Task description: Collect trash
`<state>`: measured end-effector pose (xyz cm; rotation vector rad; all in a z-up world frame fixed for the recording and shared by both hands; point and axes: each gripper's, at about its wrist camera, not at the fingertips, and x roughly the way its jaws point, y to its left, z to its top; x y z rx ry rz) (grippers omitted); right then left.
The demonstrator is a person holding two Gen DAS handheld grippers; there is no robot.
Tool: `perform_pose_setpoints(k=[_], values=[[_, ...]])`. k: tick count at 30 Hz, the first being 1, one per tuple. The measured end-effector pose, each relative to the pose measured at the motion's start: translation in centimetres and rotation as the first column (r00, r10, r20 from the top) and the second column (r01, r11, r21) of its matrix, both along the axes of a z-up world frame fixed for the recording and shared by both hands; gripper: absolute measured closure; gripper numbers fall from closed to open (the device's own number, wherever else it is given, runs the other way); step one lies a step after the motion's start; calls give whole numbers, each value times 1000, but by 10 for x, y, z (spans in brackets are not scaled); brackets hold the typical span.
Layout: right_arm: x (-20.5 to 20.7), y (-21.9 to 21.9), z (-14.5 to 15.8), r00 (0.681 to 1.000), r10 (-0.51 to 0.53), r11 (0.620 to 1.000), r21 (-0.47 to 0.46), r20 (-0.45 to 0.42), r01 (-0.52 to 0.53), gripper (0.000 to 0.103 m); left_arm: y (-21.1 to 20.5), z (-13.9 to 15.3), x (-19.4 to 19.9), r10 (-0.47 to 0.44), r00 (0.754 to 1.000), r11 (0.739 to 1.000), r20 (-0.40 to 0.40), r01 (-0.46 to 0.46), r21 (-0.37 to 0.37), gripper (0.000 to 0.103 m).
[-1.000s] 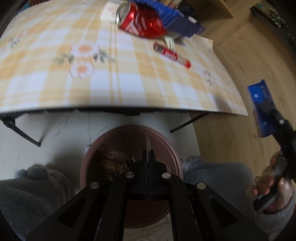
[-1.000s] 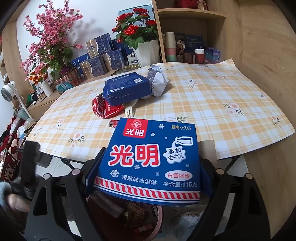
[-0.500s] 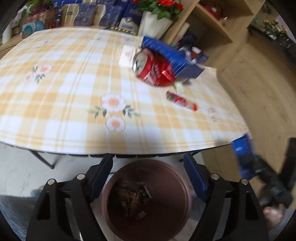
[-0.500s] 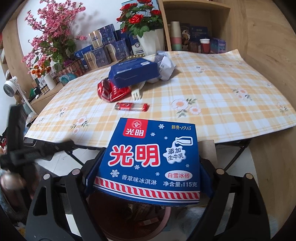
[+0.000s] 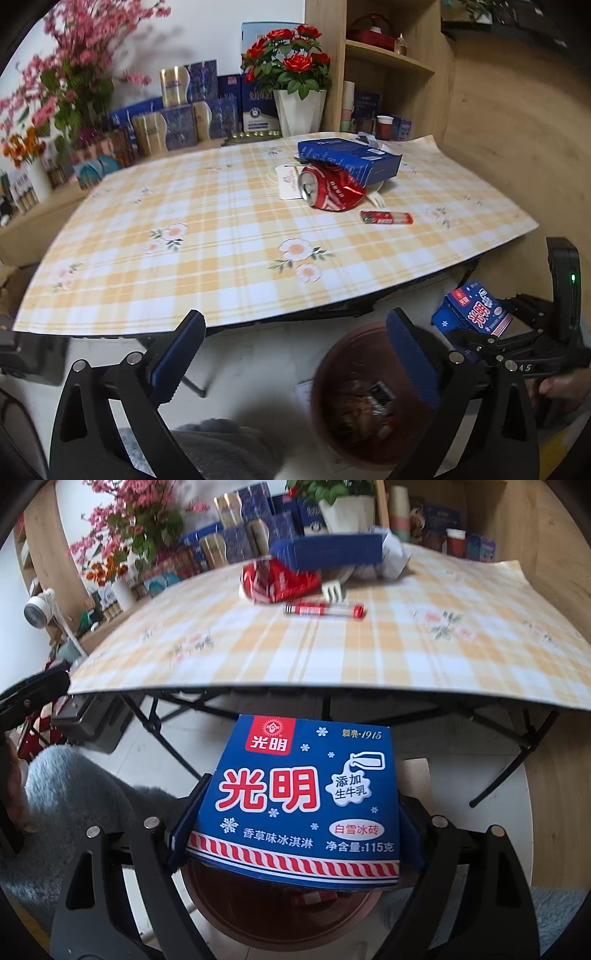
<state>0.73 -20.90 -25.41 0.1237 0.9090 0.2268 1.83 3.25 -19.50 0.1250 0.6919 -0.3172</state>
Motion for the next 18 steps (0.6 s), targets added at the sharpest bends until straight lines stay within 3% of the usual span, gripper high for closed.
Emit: perform_pose_setpoints(k=[10, 14, 18], values=[[0, 4, -11, 999, 10, 1000, -12, -46, -11, 17, 16, -10, 0, 108, 994, 994, 5, -108, -6, 6], [1, 3, -13, 998, 10, 1000, -6, -60, -11, 17, 18, -12, 1, 106, 994, 994, -9, -106, -12, 6], [2, 4, -14, 997, 24, 1000, 10, -67, -24, 7, 14, -13, -1, 91, 996, 996, -7, -91, 1, 6]])
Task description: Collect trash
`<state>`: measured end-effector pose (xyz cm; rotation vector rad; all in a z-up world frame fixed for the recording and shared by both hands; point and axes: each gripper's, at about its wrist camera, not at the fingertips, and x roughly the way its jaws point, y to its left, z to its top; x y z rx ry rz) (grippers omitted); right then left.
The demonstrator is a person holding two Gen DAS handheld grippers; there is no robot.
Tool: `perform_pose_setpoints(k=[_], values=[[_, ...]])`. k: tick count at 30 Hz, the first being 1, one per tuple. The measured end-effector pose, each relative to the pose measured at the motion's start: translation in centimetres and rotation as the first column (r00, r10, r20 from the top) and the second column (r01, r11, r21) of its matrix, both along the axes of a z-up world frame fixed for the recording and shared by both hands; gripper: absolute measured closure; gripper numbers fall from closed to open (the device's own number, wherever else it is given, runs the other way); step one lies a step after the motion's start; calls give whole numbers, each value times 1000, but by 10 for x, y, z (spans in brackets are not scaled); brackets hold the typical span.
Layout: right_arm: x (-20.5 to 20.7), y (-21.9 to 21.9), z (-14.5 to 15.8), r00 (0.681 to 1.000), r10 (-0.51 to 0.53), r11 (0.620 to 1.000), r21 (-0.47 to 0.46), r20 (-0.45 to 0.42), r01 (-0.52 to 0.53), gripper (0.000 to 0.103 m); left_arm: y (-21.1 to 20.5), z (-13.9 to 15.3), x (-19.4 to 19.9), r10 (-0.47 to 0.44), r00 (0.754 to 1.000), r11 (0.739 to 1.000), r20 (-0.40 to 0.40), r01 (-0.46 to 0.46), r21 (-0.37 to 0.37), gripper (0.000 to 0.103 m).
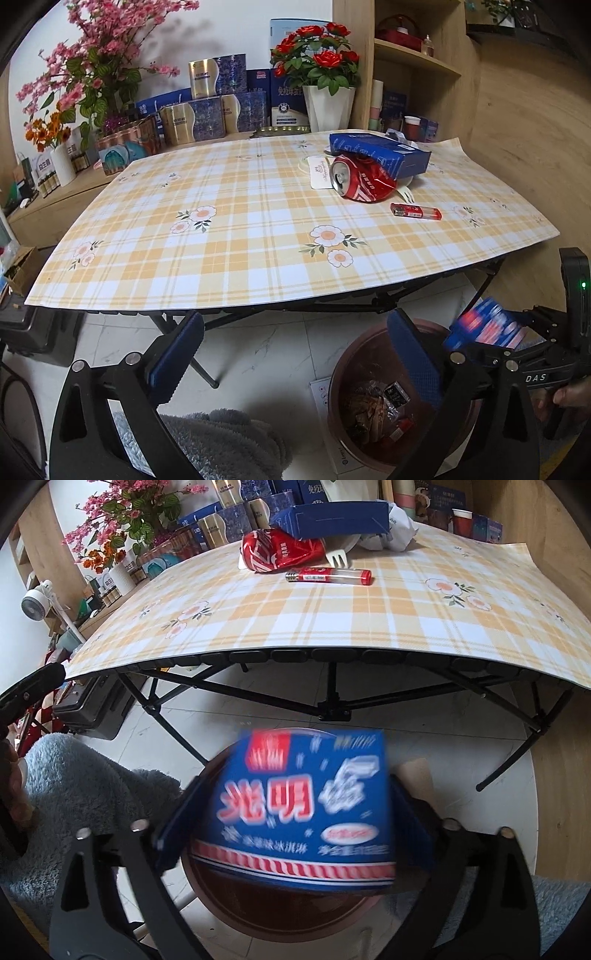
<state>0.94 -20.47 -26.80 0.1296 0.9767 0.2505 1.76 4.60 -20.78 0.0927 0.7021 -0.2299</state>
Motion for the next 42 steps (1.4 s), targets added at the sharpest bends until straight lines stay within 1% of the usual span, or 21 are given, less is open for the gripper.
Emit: perform_pose_setpoints(k=[4, 12, 17, 21, 26, 29, 31, 34, 36, 39, 42], values=[[-1, 0, 1, 1000, 2, 1000, -5, -3, -2, 6, 1, 0, 0, -4, 1000, 1000, -4, 4, -8, 6], [-4, -9, 8, 999, -47, 999, -18, 26, 48, 6, 13, 0, 5, 33, 999, 997, -29, -34, -70, 6], [-4, -13, 9, 996, -83, 995, -43, 36, 85, 6, 13, 1, 3, 36, 999, 997, -17, -37, -69, 6], [-4, -14, 13, 995, -87, 995, -53, 48, 90, 6, 14, 3, 1, 36, 999, 997, -9, -36, -68, 6], [0, -16, 17, 995, -94, 994, -47, 43, 96, 6, 13, 4, 1, 32, 999, 997, -6, -33, -69, 6], [3, -17, 24, 994, -91, 994, -62, 63, 95, 6, 13, 4, 1, 30, 1000, 997, -7, -31, -69, 6], [5, -18, 32, 993, -78, 992, -88, 90, 85, 6, 12, 4, 3, 25, 1000, 997, -15, -26, -69, 6], [12, -21, 44, 991, -62, 990, -116, 122, 76, 6, 12, 6, 9, 10, 999, 996, -34, -13, -93, 6], [19, -24, 54, 990, -52, 990, -123, 135, 69, 6, 14, 9, 13, 10, 1000, 992, -30, -13, -122, 6], [31, -28, 66, 991, -40, 990, -128, 126, 56, 6, 16, 18, 22, 12, 1000, 990, -19, -15, -143, 6], [47, -28, 82, 990, -34, 981, -183, 136, 59, 6, 17, 30, 34, 21, 1000, 991, -4, -21, -136, 6]])
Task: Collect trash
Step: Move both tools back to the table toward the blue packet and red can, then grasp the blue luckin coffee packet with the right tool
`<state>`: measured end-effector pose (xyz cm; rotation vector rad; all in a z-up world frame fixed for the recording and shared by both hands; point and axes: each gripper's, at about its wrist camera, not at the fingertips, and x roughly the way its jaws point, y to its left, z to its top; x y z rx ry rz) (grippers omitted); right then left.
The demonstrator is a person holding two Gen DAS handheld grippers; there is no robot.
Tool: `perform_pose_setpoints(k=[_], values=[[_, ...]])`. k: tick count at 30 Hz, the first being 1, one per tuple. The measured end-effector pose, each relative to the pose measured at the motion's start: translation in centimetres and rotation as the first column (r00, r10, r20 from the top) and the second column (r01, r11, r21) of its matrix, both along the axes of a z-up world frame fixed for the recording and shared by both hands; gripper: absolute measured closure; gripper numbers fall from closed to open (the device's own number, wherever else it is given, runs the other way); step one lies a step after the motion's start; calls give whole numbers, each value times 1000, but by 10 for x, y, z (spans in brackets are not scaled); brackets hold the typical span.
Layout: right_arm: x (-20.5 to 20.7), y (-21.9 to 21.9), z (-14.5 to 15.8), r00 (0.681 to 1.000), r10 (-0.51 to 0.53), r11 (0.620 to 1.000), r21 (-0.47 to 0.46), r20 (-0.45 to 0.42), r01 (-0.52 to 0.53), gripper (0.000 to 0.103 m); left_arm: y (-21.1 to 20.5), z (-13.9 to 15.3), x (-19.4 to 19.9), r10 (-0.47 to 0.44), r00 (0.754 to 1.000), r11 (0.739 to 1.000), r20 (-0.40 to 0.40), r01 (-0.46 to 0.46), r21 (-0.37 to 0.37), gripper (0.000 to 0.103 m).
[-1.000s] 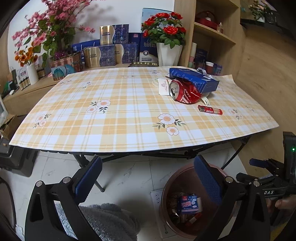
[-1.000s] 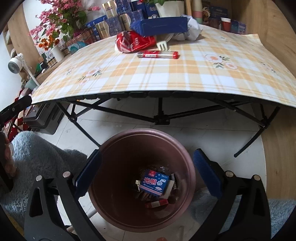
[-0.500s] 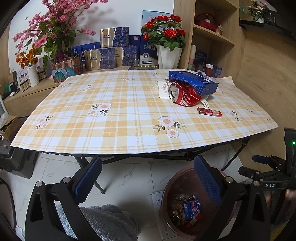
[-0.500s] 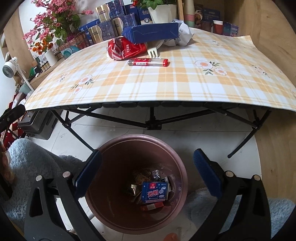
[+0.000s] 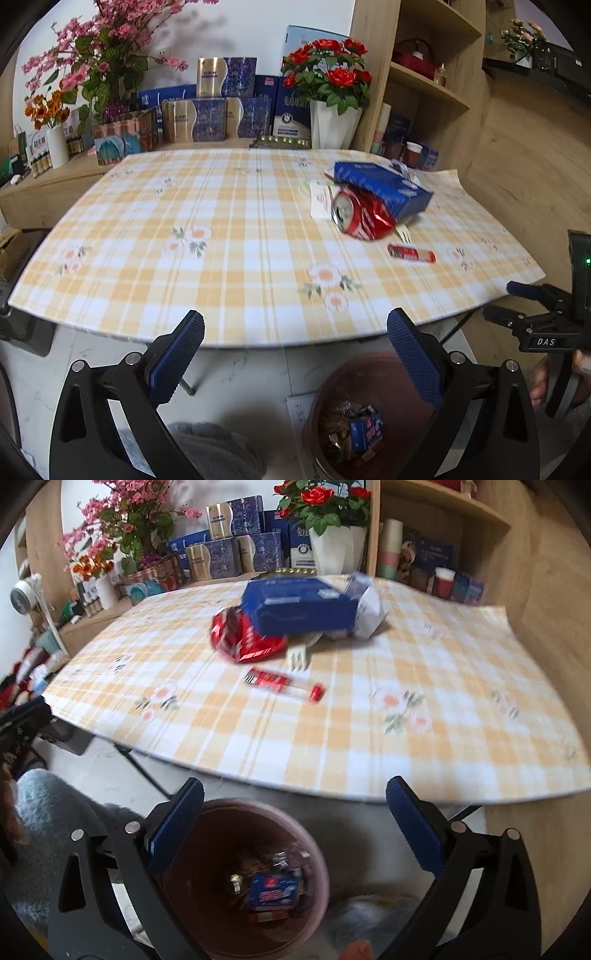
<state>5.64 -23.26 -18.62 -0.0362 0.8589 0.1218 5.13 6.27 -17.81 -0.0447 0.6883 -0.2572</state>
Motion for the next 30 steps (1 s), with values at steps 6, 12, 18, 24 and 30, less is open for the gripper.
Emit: perform_pose_setpoints(k=[6, 12, 18, 24, 30], values=[[33, 2, 21, 1000, -2, 997, -71, -11, 1, 6, 10, 22, 28, 42, 999, 999, 27, -42, 1, 6], [73, 13, 40, 1000, -3, 990, -142, -3, 2, 6, 23, 32, 52, 85, 996, 996, 30, -85, -19, 6], [119, 32, 55, 1000, 17, 980, -198, 4, -16, 6, 35, 31, 66, 121, 992, 992, 19, -120, -49, 6], [177, 69, 52, 998, 53, 961, -270, -21, -56, 6, 43, 21, 77, 136, 991, 988, -6, -137, -78, 6], [219, 101, 18, 993, 25, 922, -382, -111, -66, 6, 43, 11, 84, 130, 991, 987, -25, -131, -90, 6]])
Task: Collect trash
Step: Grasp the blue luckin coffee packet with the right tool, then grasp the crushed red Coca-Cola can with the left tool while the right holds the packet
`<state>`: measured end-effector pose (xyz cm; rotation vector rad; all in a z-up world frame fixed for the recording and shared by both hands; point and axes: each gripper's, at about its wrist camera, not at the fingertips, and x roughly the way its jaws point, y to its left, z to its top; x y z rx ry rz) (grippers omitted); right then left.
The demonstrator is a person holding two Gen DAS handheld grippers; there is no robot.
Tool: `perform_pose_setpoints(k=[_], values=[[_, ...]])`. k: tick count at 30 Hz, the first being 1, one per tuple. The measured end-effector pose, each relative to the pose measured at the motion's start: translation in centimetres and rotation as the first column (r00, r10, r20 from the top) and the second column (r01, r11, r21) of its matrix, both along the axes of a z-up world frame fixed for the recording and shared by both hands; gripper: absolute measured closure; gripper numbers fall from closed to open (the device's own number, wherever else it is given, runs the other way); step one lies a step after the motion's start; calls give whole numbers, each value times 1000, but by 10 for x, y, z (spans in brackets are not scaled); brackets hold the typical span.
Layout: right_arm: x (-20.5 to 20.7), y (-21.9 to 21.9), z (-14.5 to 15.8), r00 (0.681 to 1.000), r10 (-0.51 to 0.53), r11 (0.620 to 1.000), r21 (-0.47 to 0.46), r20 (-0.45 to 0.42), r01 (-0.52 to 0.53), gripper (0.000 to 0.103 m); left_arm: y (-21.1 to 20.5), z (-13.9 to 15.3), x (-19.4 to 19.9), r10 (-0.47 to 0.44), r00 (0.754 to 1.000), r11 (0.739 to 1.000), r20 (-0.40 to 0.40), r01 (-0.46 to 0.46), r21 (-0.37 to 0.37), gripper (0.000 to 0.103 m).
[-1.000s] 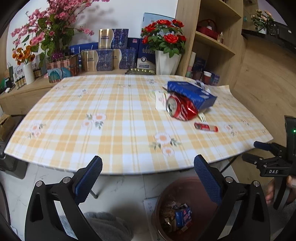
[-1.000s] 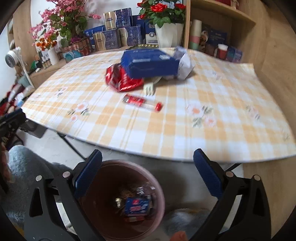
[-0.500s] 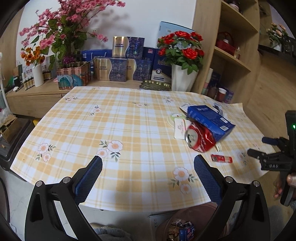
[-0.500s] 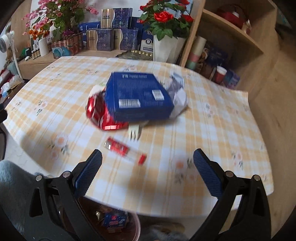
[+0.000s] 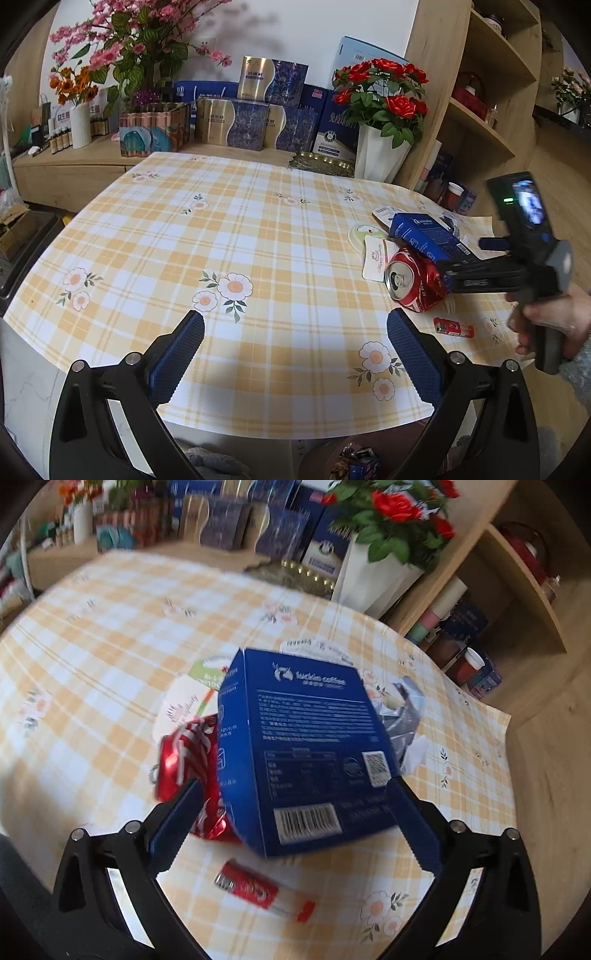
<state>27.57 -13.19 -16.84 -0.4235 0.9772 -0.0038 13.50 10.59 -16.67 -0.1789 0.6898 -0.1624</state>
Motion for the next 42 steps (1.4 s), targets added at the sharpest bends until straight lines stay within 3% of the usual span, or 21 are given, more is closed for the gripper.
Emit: perform_pose_setpoints(k=[5, 7, 10, 15, 18, 24, 26, 28, 35, 42], values=[[18, 8, -20, 999, -47, 995, -91, -19, 45, 8, -3, -4, 5, -10, 1000, 1000, -7, 10, -13, 6], [24, 7, -25, 997, -67, 993, -104, -29, 64, 19, -5, -5, 7, -17, 1000, 1000, -10, 17, -19, 6], [28, 4, -24, 996, -76, 993, -94, -54, 70, 26, -10, -6, 8, -31, 999, 999, -10, 31, -17, 6], [12, 9, 5, 1000, 17, 992, -126, 19, -14, 64, -17, -4, 10, -50, 999, 998, -10, 50, -24, 6], [-1, -1, 38, 994, 51, 995, -90, 97, -42, 76, -22, 0, 11, -73, 997, 997, -9, 73, -37, 10], [-24, -62, 92, 985, -15, 996, 95, 173, -2, 77, -34, 5, 14, -121, 993, 991, -17, 119, -64, 17], [-36, -97, 103, 982, -90, 975, 218, 166, 52, 78, -40, 6, 16, -137, 990, 988, -23, 135, -78, 18], [-49, -122, 105, 978, -140, 955, 283, 155, 92, 77, -45, 5, 19, -154, 988, 985, -31, 151, -86, 21], [-91, -186, 68, 958, -273, 882, 421, 93, 211, 78, -81, -4, 35, -238, 967, 968, -90, 229, -107, 31], [-107, -207, 43, 947, -314, 845, 475, 71, 245, 78, -127, -13, 69, -254, 957, 964, -143, 238, -119, 35]])
